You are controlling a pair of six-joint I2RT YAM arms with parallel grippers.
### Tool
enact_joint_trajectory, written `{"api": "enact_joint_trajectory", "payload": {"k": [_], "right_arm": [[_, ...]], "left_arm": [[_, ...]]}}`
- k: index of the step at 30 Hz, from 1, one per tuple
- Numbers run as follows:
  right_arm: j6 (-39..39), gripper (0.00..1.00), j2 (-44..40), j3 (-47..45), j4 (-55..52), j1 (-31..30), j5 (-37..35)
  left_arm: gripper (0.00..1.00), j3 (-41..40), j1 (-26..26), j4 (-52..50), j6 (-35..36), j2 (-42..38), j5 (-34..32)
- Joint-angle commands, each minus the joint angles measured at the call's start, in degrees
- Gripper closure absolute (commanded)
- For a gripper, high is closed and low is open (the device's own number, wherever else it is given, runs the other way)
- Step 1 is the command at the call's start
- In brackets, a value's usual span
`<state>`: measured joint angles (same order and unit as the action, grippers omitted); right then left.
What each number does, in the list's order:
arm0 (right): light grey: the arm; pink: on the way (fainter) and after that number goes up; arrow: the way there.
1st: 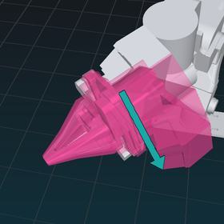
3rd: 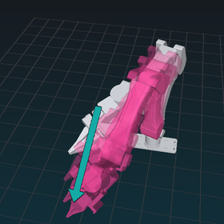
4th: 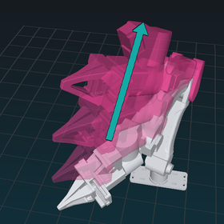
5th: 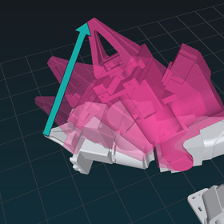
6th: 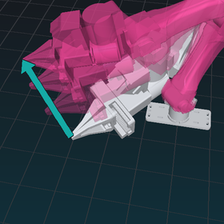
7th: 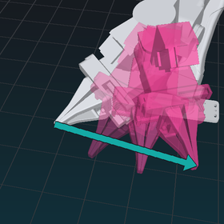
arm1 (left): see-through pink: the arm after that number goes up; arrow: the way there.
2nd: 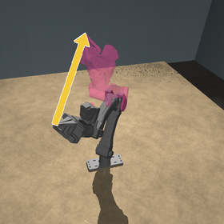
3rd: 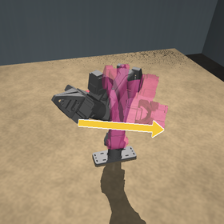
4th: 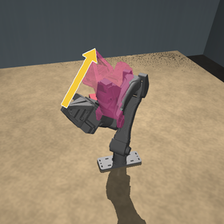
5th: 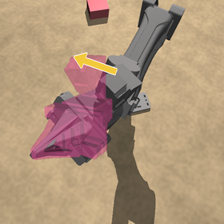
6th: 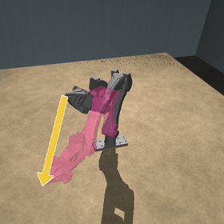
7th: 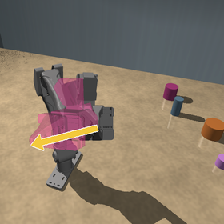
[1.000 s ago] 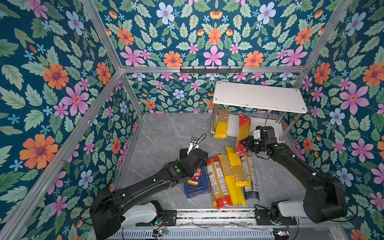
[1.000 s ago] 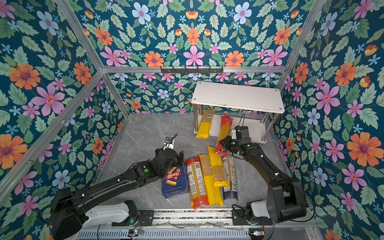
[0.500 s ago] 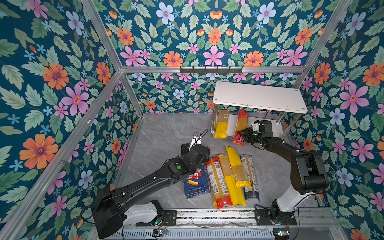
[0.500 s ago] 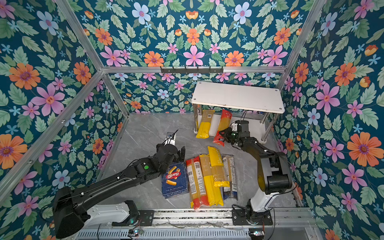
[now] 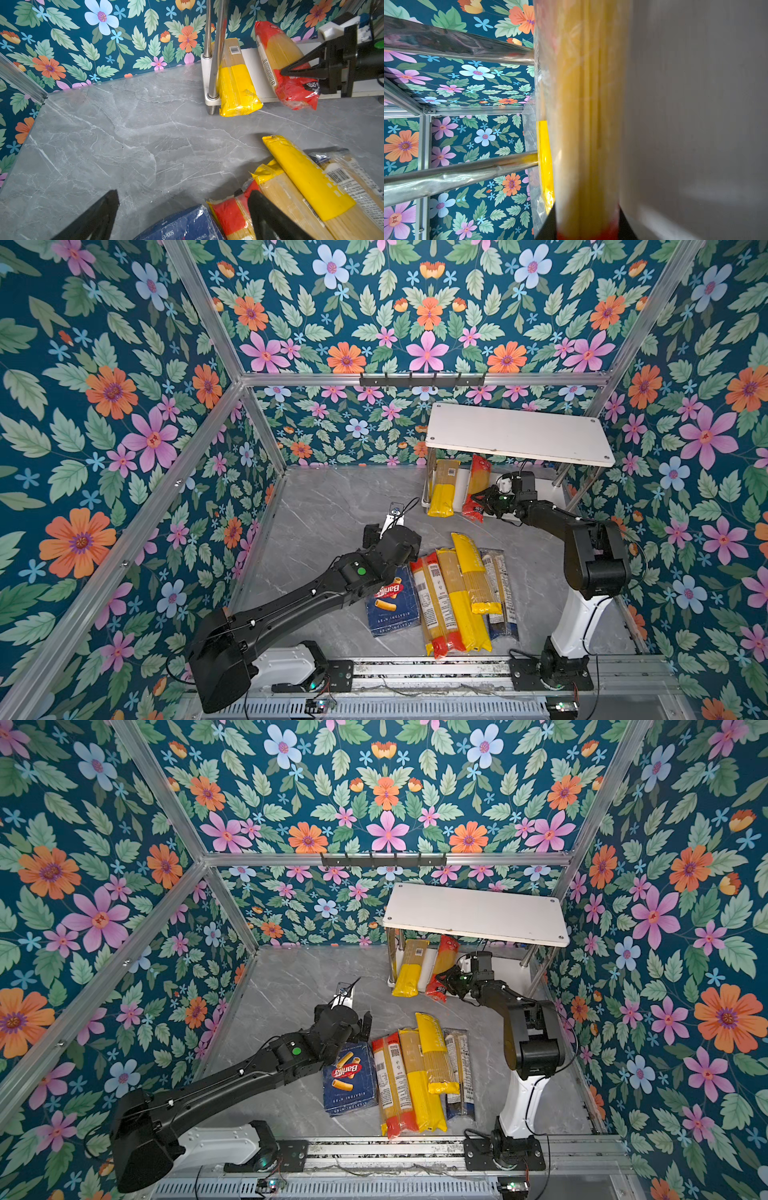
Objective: Arrange pasta packages on shelves
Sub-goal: Place the pasta bag on the shelf.
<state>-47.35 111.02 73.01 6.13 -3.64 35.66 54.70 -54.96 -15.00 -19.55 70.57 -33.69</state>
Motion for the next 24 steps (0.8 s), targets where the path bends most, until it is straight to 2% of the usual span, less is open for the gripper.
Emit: {"api": "enact_joint_trajectory", "payload": {"k": [1, 4, 7, 8, 15, 24], "right_arm": [[1.60, 0.64, 0.59, 1.52, 4.55, -0.05, 3.22], [1.01, 0.37, 0.60, 0.88, 4.92, -0.05, 3.54], [0.33, 0.17, 0.14, -0.34, 5.12, -0.05, 3.58], [0.33, 0.15, -0.08, -0.79, 5.28, -0.05, 3.54], [1.87, 0.14, -3.96, -4.31, 2.13, -0.06, 2.02], [5.73, 0.14, -14.72, -14.11, -3.82, -0.06, -0.22]], "left_arm": [[0.00, 0.06, 0.20, 1.03, 0.65, 0.01, -0.86], [0.00, -0.03, 0.29, 1.21, 0.71, 0.01, -0.61], [0.00, -0.07, 0.38, 1.12, 0.69, -0.03, -0.54], [0.00, -0.12, 0.38, 1.11, 0.61, -0.03, -0.50], [0.00, -1.21, 0.38, 1.05, -0.09, -1.21, -0.26], [0.00, -5.03, 0.55, 2.88, -1.44, -4.36, 0.41]]}}
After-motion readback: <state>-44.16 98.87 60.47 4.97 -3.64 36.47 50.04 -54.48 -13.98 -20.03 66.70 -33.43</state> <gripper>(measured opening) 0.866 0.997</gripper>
